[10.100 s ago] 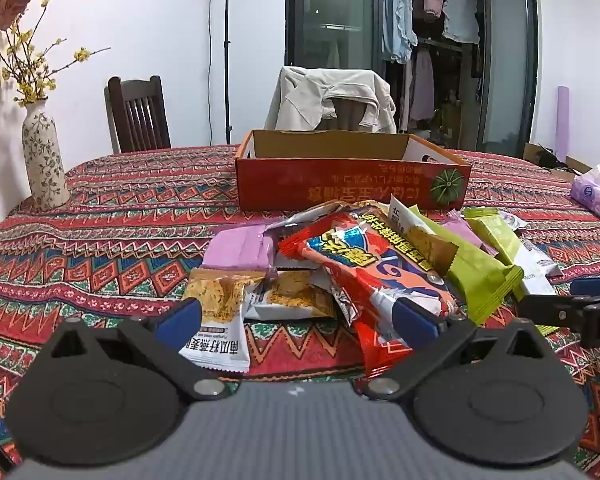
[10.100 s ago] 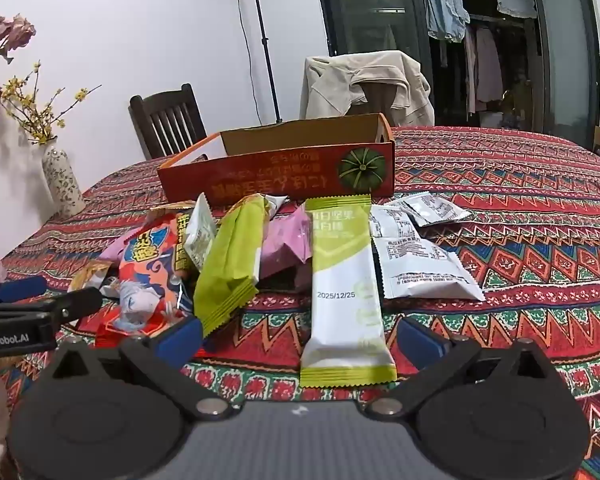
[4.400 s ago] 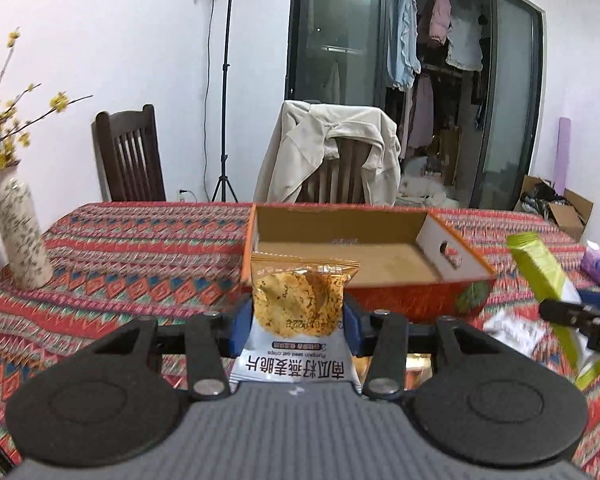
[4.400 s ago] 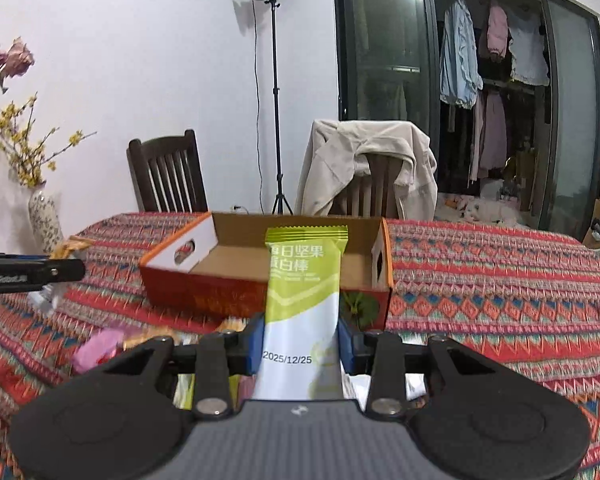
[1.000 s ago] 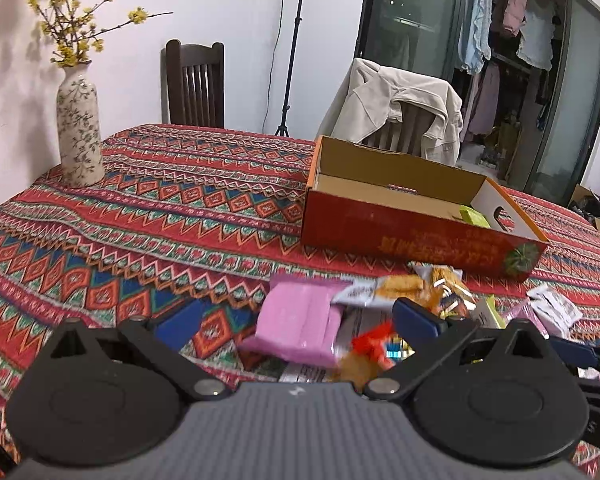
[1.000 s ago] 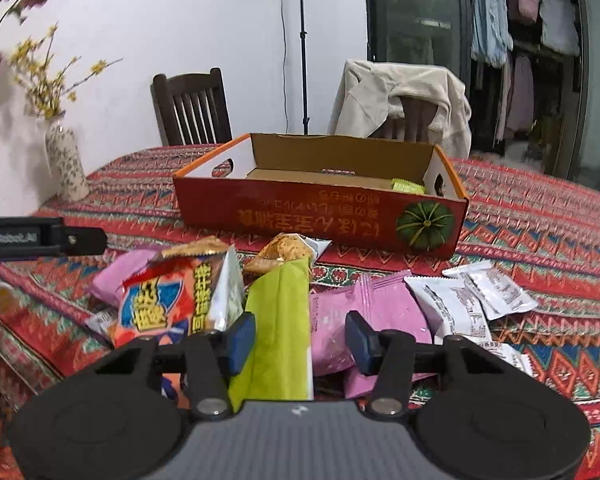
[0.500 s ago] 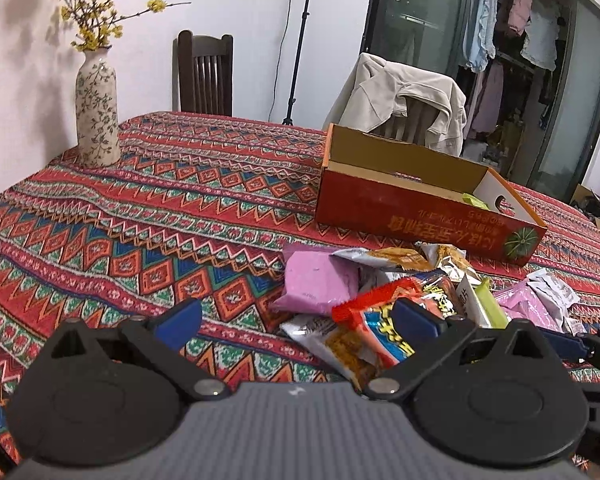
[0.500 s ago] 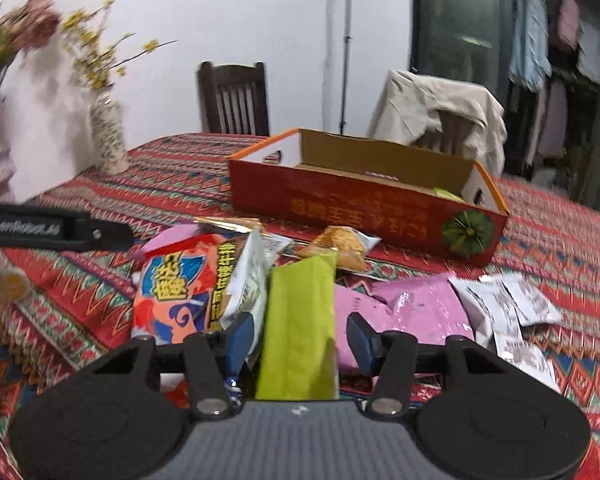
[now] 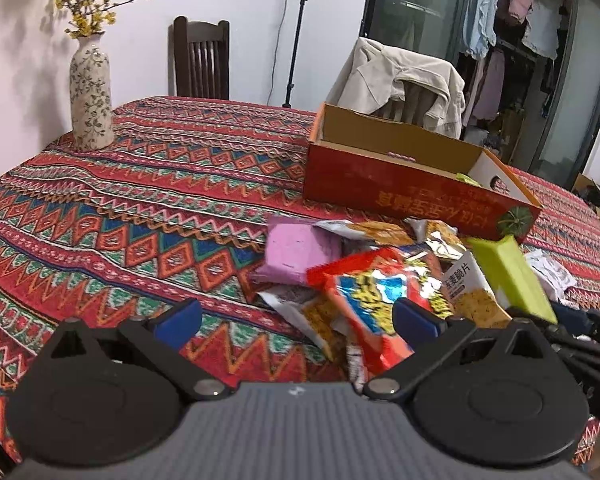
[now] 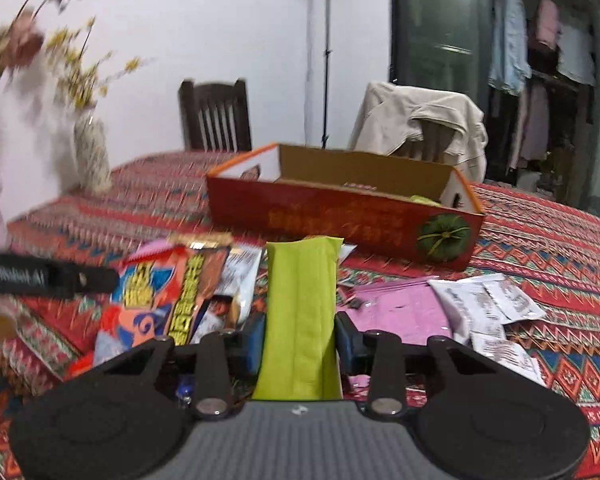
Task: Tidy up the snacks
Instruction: 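Grasp the lime-green bar with the right tool while the left tool grasps the orange-blue chip bag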
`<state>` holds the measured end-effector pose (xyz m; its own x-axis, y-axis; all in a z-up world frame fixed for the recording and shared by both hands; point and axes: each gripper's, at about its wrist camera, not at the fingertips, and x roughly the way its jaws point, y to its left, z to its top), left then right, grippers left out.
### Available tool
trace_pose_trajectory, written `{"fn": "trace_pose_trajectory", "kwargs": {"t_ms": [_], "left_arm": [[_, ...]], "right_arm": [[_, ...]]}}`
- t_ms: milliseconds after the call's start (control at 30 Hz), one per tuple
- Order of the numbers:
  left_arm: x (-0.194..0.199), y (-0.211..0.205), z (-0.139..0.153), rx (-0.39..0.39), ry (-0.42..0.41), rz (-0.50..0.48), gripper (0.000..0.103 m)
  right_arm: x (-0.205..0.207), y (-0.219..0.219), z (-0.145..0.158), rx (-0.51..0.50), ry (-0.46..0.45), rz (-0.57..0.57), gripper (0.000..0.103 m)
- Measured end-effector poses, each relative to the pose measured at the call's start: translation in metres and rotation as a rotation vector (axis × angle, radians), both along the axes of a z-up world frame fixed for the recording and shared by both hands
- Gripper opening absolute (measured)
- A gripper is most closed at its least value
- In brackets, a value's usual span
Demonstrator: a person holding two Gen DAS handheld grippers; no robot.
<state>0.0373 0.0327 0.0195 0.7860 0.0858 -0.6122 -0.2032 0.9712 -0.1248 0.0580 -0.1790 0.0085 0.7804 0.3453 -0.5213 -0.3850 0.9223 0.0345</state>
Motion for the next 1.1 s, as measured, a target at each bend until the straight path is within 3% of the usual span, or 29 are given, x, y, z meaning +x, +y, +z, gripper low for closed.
{"fn": "trace_pose_trajectory", "kwargs": {"t_ms": [233, 533, 1000, 1067, 1100], "left_arm": [[0.01, -0.033, -0.002, 0.017, 0.026, -0.021, 0.103], [0.015, -0.067, -0.016, 0.121, 0.031, -0.009, 0.103], [0.011, -0.08, -0.024, 0.118, 0.049, -0.025, 0.103], [0.01, -0.077, -0.025, 0.101, 0.05, -0.032, 0.094], [0.009, -0.076, -0.025, 0.096, 0.052, -0.038, 0.083]], "right_arm": [[-0.008, -0.024, 0.002, 0.049, -0.016, -0.041, 0.035], [-0.021, -0.041, 0.0, 0.089, -0.029, -0.047, 0.035], [-0.026, -0.04, -0.004, 0.105, -0.025, -0.042, 0.036], [-0.026, -0.04, -0.005, 0.103, -0.021, -0.041, 0.036], [-0.025, -0.04, -0.005, 0.103, -0.02, -0.041, 0.036]]}}
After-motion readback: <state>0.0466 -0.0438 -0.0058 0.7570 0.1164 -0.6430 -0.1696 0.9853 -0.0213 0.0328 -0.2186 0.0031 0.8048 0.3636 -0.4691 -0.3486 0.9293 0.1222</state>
